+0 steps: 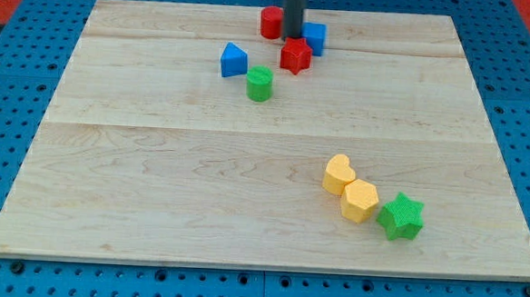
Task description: Place the red star diagonal to the bottom right of the green circle
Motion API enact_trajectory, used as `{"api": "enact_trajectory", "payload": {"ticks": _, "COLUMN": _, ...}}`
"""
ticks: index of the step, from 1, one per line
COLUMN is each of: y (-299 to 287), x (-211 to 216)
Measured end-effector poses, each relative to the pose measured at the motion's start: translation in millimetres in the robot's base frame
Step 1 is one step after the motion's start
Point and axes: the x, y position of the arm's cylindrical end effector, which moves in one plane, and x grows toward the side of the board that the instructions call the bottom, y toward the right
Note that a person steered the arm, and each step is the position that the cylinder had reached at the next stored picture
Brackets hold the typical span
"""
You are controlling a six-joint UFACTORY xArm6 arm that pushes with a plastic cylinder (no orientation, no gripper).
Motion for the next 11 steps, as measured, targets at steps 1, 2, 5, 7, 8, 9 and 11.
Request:
{"api": "enact_trajectory", "payload": {"ticks": 1, "y": 28.7, "x": 51.8}}
{"api": "enact_trajectory", "payload": {"ticks": 2, "y": 5.5, "x": 62.8}}
{"api": "enact_trajectory", "payload": {"ticks": 5, "y": -40.0, "x": 31.3}}
{"api": "enact_trajectory", "payload": {"ticks": 7, "y": 12.7, "x": 95.6}}
{"api": "enact_trajectory", "payload": {"ticks": 8, "y": 46.8, "x": 137.8}}
{"api": "enact_trajectory", "payload": {"ticks": 9, "y": 36.8, "x": 134.6}}
{"api": "enact_trajectory", "payload": {"ticks": 11, "y": -56.1, "x": 126.8}}
